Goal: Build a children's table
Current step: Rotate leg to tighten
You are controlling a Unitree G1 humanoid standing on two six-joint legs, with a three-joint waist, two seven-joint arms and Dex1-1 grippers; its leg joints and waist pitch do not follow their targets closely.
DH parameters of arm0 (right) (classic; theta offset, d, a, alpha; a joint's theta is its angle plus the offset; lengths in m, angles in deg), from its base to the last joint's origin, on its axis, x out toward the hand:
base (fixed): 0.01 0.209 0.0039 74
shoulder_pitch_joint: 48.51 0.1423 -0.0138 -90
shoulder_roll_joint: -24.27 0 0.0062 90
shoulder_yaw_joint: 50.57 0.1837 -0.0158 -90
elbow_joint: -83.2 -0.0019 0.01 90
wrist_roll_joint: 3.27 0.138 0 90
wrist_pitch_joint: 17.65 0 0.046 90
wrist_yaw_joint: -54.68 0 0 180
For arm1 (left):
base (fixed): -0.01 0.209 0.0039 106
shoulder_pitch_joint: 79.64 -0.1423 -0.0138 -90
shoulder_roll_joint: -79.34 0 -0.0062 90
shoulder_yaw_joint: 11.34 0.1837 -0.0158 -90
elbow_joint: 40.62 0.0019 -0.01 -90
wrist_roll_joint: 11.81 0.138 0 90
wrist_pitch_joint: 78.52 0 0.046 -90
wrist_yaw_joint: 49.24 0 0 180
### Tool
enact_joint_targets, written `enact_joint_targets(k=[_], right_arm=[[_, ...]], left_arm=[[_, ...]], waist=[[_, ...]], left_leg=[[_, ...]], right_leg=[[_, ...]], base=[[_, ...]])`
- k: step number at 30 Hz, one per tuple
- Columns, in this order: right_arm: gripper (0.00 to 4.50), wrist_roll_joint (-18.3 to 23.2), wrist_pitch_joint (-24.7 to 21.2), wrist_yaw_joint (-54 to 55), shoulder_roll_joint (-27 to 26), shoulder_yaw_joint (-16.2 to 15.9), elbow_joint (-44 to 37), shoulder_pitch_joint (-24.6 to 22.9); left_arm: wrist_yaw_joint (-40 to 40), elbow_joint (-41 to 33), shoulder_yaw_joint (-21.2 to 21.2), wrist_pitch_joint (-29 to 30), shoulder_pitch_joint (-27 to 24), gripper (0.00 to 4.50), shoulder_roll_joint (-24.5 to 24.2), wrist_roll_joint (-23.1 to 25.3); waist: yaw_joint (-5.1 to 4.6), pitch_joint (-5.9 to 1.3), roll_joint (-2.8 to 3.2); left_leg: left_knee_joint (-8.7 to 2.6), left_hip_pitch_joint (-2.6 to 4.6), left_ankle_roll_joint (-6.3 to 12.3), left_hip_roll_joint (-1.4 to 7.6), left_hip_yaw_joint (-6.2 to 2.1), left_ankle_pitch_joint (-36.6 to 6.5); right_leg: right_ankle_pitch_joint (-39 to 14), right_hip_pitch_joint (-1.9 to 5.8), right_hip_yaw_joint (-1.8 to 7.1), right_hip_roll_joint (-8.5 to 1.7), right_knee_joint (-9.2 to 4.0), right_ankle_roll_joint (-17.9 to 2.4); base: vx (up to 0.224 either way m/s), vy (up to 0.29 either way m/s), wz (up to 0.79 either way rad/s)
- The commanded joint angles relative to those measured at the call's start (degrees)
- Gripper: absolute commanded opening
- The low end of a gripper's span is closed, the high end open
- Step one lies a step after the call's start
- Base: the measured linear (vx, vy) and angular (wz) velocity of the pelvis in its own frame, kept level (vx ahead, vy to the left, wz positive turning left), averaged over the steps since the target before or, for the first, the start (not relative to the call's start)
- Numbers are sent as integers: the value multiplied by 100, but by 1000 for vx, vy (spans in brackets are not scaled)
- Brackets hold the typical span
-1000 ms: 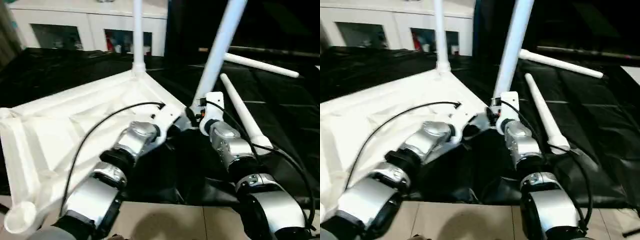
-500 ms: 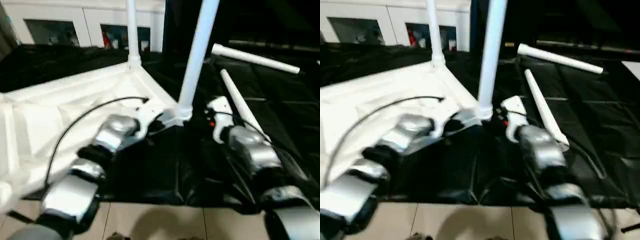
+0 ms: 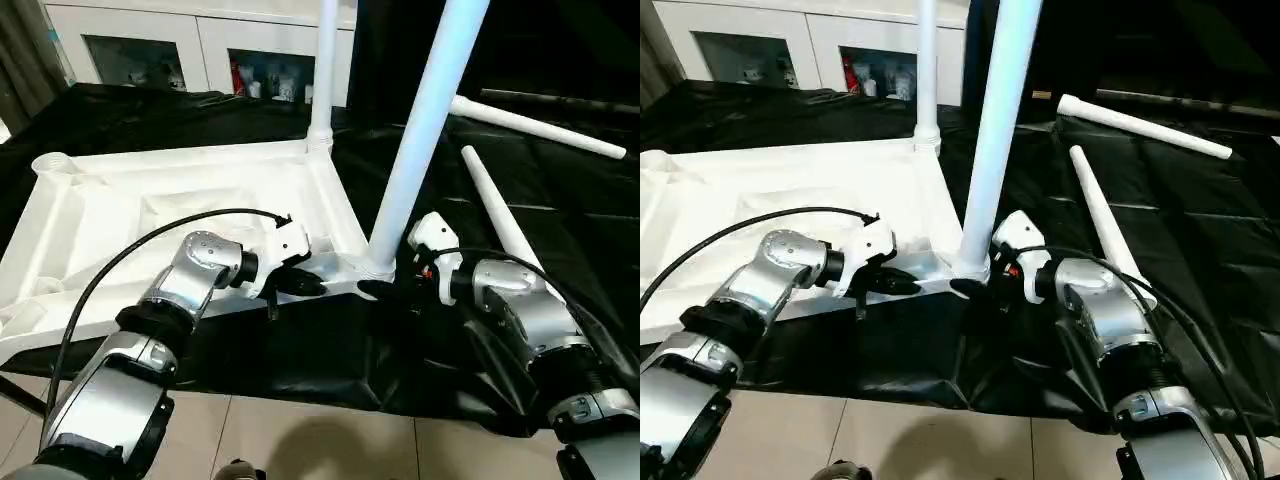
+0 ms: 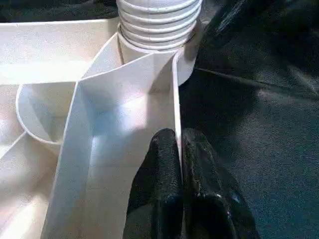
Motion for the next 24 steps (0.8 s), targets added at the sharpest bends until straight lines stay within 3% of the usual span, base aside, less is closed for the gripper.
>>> enact_joint_targets(k=[1,12,20,23,24], right_arm=[[427,-64,107,83,-25,-27,131,179],[316,-48,243,84,-137,36,278,206],[276,-46,273,81,-143,20,355,134],[271,-7,41,491,-269,206,657,129],[270,14,-52,851,-375,340,875,167]], left_arm=[[205,-269,-21,-88,28,0,102,-237],[196,-317,-50,-43,-24,0,106,-199],[186,-314,-34,-42,-44,0,101,-167],[-280,-131,-42,-59,26,0,163,4],[-824,61,-115,20,117,0,266,104]], waist=[[-25,-419,-77],[-23,-424,-65],[-27,-431,-54],[-47,-429,-53],[-50,-413,-51]], left_leg=[[-353,145,307,176,-62,-876],[-341,145,362,172,-58,-821],[-333,145,367,168,-58,-810],[-338,142,322,164,-63,-883],[-351,148,307,168,-66,-935]], right_leg=[[-602,278,240,-319,-335,-1404],[-532,285,237,-309,-317,-1420],[-462,289,235,-300,-308,-1449],[-555,290,236,-302,-318,-1440],[-636,278,236,-304,-339,-1429]], base=[[0,0,0],[0,0,0],[0,0,0],[0,0,0],[0,0,0]])
